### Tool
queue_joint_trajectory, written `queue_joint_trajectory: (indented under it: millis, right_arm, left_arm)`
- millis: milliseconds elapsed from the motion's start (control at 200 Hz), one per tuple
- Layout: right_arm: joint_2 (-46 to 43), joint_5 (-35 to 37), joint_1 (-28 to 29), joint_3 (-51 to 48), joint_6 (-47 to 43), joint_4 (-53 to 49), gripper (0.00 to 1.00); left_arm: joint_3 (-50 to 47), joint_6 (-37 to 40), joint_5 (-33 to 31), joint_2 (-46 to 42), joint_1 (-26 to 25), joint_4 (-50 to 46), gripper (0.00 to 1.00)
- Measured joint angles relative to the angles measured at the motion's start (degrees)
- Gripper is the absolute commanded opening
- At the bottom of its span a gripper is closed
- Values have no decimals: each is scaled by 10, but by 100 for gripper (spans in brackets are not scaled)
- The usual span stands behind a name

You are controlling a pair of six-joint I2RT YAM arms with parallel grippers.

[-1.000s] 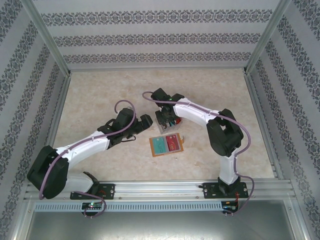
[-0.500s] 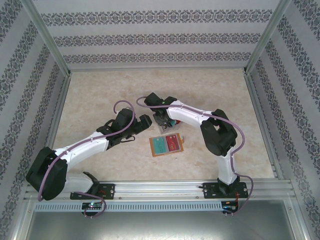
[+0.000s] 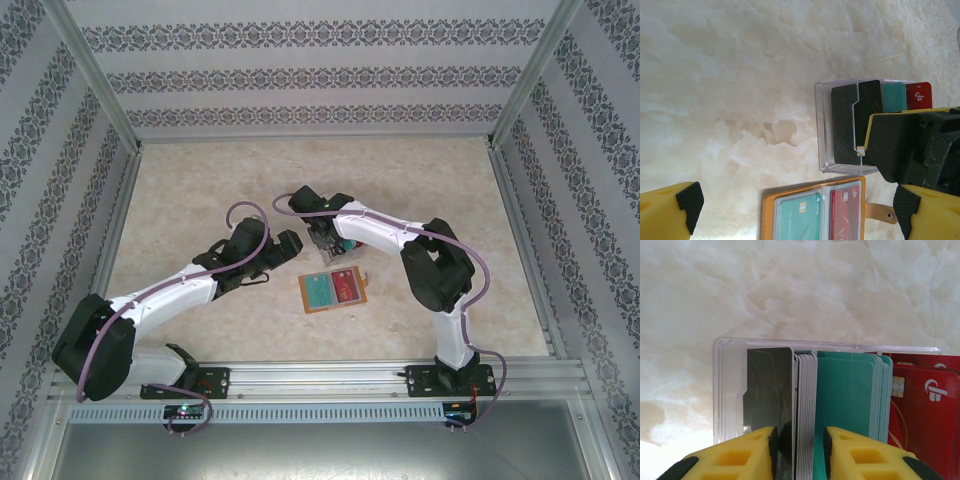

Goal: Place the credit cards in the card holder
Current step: Pick up the credit card from the storage box.

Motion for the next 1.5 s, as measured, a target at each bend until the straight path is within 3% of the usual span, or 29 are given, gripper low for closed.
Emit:
queue_joint_trajectory:
  millis: [325,400,754,1079,1284,1504]
  right_arm:
    - [-11,0,0,-7,0,1,22]
    - [-14,0,0,-11,0,3,14]
    - [-21,-3,0,-14,3,5,9]
    - [-94,-29,-1,-47,14,9,0]
    - [-167,-111,-22,-95,34,45,0]
    - [-320,-306,-110,-239,131,194,0]
  left_arm:
    - [0,0,0,0,0,0,99]
    - [0,0,0,-1,0,-1,99]
    - [0,0,0,-1,0,-9,100]
    - [0,0,0,-1,0,-9,100]
    - [0,-1,29,-1,8,2,97]
    - [0,-21,127,29,38,91,85]
